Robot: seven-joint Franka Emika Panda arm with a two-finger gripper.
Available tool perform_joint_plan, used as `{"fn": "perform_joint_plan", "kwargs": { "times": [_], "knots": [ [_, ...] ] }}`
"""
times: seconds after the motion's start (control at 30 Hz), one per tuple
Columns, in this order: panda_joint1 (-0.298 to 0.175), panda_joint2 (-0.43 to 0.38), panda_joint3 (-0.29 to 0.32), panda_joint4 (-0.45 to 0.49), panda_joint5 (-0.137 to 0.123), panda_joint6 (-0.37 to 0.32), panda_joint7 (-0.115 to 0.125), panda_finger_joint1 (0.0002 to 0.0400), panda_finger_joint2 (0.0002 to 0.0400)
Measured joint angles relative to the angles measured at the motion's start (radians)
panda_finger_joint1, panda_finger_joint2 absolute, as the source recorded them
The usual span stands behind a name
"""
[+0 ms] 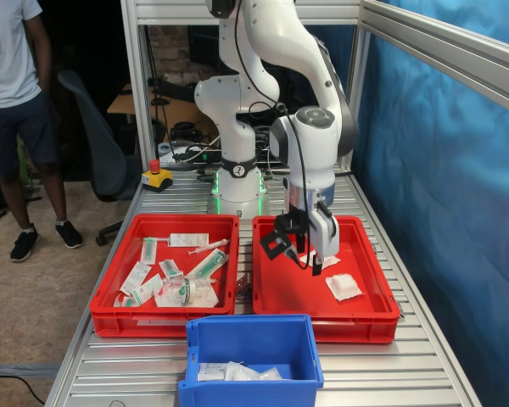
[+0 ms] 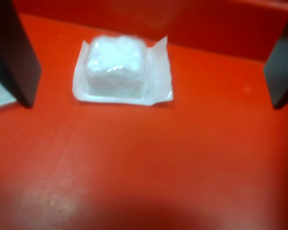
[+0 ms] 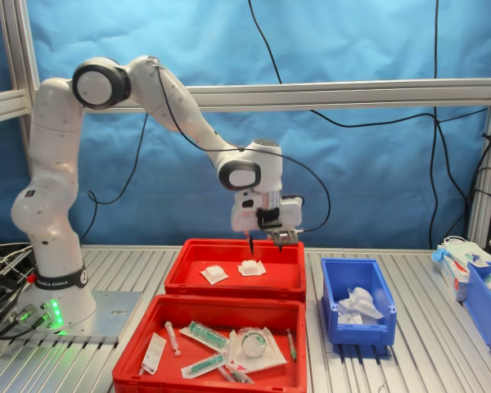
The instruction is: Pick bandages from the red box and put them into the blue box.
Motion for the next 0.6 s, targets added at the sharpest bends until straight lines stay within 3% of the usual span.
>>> {"fn": "perform_joint_plan", "kwargs": {
  "times": [0.27,0.6],
  "knots": [
    [0.024,0.085,0.0,-0.011,0.006,0.029,0.067,0.04,0.04],
    [0.057,0.125,0.0,-0.016,0.007,0.038,0.102,0.04,0.04]
  ]
}}
